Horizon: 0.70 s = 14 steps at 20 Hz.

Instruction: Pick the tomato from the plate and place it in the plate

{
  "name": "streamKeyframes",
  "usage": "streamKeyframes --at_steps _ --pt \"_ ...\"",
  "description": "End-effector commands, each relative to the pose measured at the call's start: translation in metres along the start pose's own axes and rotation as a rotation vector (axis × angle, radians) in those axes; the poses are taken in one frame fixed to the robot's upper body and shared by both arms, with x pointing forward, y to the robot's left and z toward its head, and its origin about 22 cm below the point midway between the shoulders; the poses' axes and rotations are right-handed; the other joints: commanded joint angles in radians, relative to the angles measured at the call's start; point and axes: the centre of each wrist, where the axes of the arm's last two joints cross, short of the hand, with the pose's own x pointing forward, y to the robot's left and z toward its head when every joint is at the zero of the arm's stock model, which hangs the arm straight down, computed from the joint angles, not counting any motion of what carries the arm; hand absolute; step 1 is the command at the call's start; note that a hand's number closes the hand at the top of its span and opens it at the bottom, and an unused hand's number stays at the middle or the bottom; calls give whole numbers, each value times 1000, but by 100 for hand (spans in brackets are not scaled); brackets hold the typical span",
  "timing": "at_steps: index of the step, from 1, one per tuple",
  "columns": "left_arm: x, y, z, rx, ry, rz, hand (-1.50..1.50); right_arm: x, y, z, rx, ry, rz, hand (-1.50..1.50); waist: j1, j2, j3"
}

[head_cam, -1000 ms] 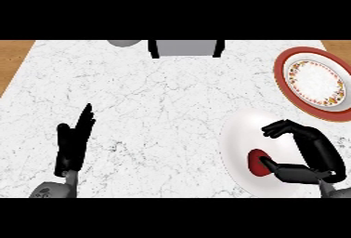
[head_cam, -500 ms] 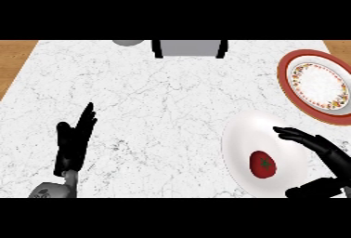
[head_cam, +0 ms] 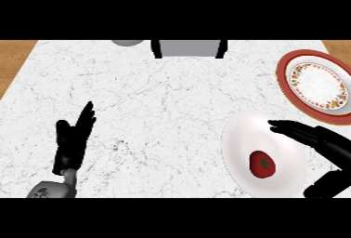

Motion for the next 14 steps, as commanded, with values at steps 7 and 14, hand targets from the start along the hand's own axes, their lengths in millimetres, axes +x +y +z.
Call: streamKeyframes --at_steps 7,14 --pt "9 -5 3 4 3 -14 0 12 3 -27 243 130 79 -150 1 2 1" --pt "2 -12 6 -4 -11 -2 0 4 17 -42 256 151 78 -150 0 2 1"
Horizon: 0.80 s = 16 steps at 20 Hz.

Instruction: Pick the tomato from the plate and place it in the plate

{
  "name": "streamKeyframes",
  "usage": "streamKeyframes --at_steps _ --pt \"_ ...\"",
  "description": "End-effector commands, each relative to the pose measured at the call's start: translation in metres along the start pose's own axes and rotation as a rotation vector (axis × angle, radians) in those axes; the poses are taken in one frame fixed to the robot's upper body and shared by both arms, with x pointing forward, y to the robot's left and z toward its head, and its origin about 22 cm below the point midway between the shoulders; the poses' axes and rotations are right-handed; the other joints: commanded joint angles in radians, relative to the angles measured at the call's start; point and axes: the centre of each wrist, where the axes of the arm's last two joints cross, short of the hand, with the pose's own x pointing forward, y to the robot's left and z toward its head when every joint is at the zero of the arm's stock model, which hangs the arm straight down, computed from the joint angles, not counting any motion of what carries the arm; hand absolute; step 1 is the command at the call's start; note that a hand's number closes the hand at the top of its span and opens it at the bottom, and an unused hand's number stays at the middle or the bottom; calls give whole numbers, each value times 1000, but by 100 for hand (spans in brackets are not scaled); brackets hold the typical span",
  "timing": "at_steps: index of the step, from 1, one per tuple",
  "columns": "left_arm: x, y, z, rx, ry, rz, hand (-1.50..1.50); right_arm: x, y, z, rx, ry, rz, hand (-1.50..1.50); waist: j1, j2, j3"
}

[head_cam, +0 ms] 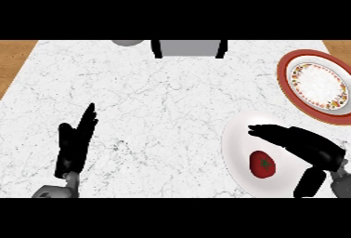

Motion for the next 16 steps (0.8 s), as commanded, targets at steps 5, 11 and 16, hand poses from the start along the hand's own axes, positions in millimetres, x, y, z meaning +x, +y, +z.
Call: streamKeyframes --at_steps 5,11,16 --pt "1 11 3 11 10 21 0 4 0 3 50 -5 30 -150 -3 -1 0" --pt "-5 9 -13 17 -1 -13 0 -8 18 -29 58 5 -1 -150 -1 1 0" --pt "-4 3 1 -1 -9 -3 0 -22 47 -45 76 17 -1 -150 3 1 0"
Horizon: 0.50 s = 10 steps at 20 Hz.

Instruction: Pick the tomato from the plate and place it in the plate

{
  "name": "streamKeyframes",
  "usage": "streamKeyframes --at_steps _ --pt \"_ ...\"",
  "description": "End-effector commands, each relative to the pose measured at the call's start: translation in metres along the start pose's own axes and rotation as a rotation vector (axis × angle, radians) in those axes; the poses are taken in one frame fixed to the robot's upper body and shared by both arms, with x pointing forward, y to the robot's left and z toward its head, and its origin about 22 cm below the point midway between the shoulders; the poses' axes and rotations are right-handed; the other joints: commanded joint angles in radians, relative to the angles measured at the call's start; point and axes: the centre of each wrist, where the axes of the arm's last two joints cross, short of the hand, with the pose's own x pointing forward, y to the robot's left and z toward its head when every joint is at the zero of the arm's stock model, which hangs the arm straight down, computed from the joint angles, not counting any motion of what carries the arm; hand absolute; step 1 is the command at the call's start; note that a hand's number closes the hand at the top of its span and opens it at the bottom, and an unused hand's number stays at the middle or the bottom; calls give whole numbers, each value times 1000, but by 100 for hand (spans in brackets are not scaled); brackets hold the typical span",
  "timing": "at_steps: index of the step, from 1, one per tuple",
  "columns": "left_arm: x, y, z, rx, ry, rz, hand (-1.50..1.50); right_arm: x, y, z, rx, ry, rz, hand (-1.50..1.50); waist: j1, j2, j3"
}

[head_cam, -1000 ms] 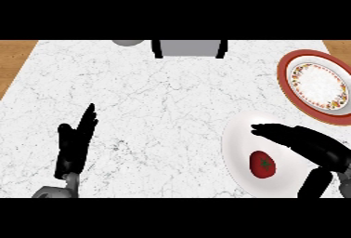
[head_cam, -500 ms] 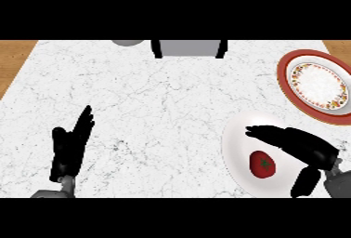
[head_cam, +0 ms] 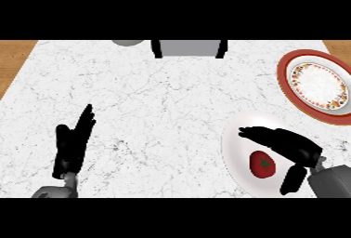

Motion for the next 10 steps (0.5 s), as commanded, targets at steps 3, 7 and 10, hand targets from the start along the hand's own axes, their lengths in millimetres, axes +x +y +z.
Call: streamKeyframes --at_steps 3,7,10 --pt "11 10 -3 18 2 13 0 2 -6 -6 16 13 -4 -150 -2 0 0" --pt "4 0 1 -5 2 2 0 -3 2 -25 2 -47 82 150 4 1 0" --pt "21 2 17 -2 2 16 0 -7 5 -11 -47 -66 86 150 3 -1 1"
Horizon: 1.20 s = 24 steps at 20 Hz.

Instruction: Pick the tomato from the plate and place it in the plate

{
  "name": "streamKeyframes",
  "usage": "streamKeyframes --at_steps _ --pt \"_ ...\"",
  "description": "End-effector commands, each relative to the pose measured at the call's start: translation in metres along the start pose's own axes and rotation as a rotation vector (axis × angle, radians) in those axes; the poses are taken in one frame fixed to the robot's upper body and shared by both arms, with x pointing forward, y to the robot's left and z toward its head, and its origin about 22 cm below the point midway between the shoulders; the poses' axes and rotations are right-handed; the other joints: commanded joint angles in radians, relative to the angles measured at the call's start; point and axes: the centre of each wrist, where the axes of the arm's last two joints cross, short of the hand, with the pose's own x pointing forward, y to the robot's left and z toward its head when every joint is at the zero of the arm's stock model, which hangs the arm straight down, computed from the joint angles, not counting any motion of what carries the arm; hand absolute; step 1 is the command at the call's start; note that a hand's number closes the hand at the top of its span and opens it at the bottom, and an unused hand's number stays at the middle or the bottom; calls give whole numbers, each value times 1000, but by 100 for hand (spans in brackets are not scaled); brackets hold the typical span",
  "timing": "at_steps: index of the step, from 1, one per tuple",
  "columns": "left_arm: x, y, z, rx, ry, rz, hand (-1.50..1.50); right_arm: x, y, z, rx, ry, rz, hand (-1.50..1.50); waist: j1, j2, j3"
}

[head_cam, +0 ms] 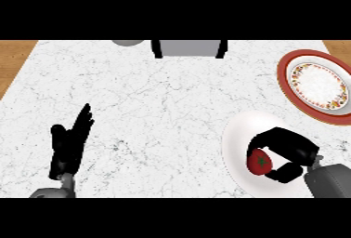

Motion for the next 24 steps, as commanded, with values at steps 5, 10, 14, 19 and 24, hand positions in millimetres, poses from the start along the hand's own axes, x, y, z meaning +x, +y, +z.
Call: streamKeyframes --at_steps 5,10,14,19,24 --pt "-1 -7 -6 -4 -21 -3 0 -6 6 -4 -96 -11 81 150 -2 1 0" --pt "-9 9 3 -1 6 13 0 -4 -14 7 -367 53 102 150 -4 0 0" --pt "17 -10 -6 -20 -13 -10 0 -11 -52 -14 -487 307 49 150 9 4 1" --pt "-3 -26 -7 -28 17 -6 0 -23 -106 -6 -673 410 65 150 6 5 0" --pt "-6 -4 8 -19 -2 6 0 -20 -132 14 -967 425 48 150 9 0 1"
